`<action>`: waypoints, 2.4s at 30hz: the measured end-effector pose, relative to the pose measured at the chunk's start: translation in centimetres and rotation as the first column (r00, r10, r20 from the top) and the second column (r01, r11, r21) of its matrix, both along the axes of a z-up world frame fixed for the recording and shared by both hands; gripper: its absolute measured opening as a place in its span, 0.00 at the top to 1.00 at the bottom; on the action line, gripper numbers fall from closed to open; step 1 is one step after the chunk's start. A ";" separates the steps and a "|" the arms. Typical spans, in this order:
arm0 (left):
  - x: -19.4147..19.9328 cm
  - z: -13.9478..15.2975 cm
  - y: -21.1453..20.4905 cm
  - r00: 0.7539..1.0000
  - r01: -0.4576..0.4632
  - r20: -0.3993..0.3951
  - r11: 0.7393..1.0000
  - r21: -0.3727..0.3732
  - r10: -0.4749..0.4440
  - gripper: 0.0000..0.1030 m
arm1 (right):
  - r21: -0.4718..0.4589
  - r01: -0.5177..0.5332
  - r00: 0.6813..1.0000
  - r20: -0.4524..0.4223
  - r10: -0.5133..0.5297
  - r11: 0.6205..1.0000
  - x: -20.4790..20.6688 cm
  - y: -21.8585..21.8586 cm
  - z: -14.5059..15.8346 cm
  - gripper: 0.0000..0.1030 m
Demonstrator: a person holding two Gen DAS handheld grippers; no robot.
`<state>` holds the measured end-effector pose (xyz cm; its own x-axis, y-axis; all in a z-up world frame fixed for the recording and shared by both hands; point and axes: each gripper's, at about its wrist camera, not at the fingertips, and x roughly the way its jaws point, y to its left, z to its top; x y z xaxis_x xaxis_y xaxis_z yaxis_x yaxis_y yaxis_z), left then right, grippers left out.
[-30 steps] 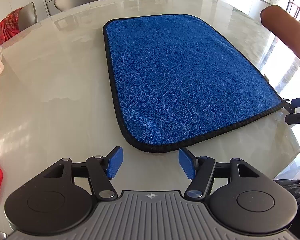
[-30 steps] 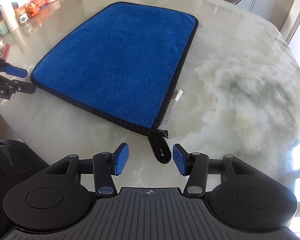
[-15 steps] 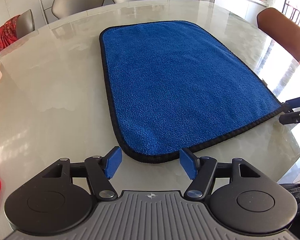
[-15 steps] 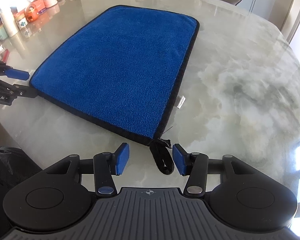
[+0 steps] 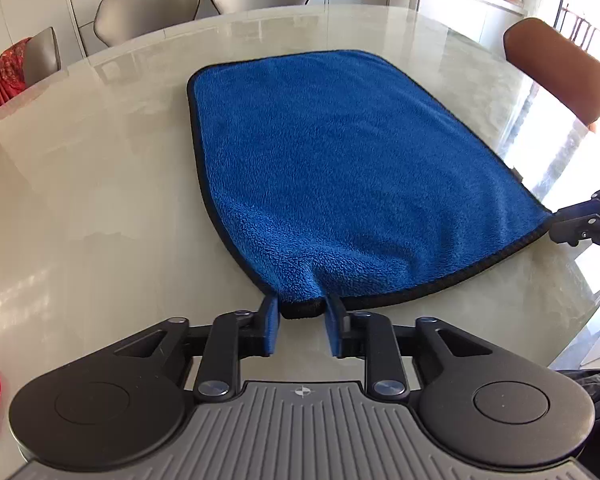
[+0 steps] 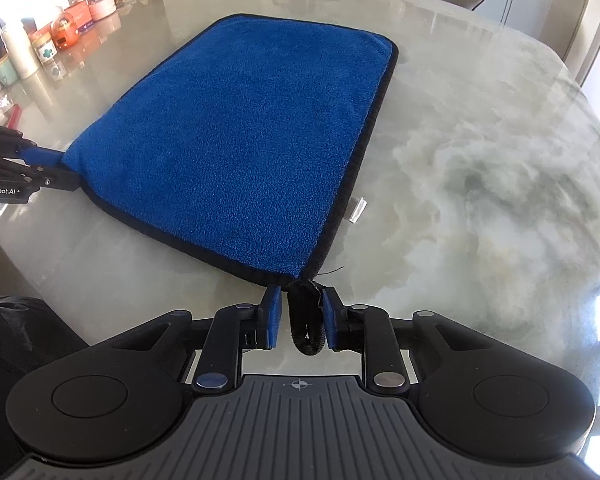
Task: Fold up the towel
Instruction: 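Lift the towel edge with both grippers and fold it over onto itself, then lay the folded edge down and open both grippers to release the towel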
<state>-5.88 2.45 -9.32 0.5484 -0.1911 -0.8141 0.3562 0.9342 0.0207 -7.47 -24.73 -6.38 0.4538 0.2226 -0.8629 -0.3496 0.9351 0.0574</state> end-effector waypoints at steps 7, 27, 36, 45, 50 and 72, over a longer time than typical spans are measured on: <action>0.2 1.7 -0.1 0.999 0.031 0.043 0.999 0.007 -0.032 0.84 | 0.043 0.002 0.999 0.054 -0.004 0.999 0.4 -0.5 2.0 0.85; 8.4 7.0 0.2 0.978 0.068 0.195 0.996 0.062 -0.079 0.84 | 0.057 -0.057 0.965 0.259 0.040 0.997 9.2 -0.3 8.0 0.86; 16.1 7.7 -0.5 0.970 0.094 0.214 0.990 0.104 -0.115 0.88 | 0.039 -0.043 0.955 0.296 0.030 0.998 17.5 -0.7 8.7 0.86; 21.1 4.4 -0.4 0.989 0.132 0.063 0.988 0.084 -0.137 0.85 | -0.026 -0.058 0.979 0.193 0.062 0.998 24.5 -0.3 5.6 0.86; 21.8 2.1 0.5 0.991 0.133 -0.023 0.988 0.075 -0.131 0.74 | -0.027 -0.076 0.987 0.141 0.080 0.997 24.8 0.2 3.8 0.86; 23.1 0.8 0.9 0.989 0.114 -0.091 0.993 0.020 -0.112 0.96 | -0.004 -0.045 0.993 0.111 0.045 0.999 24.9 -0.4 3.5 0.85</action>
